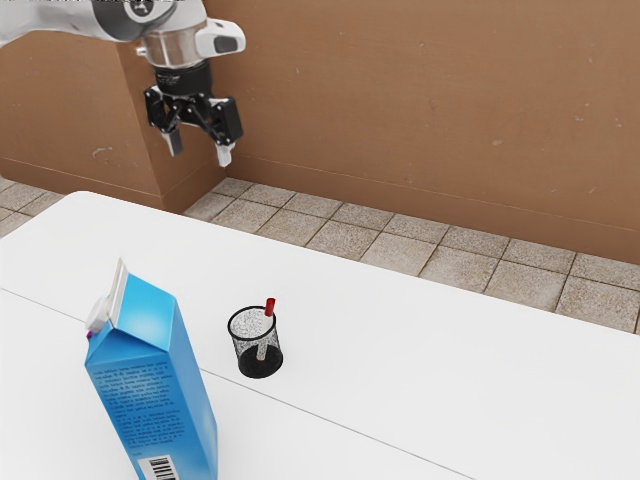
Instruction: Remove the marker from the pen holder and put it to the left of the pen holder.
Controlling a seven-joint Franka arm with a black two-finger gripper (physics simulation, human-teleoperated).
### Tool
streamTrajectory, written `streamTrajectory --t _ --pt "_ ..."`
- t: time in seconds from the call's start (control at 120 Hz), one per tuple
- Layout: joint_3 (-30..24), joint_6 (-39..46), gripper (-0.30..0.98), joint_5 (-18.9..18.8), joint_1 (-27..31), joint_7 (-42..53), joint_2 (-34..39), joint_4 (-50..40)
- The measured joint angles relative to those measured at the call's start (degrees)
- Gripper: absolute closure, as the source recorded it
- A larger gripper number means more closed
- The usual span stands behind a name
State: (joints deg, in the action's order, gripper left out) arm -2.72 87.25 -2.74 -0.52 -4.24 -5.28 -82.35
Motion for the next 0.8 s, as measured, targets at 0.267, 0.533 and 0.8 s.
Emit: streamTrajectory --t 0.267,0.533,0.8 --pt "-0.15 0.23 0.0 0.0 -0.11 -0.81 -4.99 0.25" --pt "-2.37 3.91 0.0 -0.79 -0.23 -3.22 -16.71 -1.16" --pt "-5.36 10.51 0.0 -5.28 -0.54 1.51 -16.92 -8.2"
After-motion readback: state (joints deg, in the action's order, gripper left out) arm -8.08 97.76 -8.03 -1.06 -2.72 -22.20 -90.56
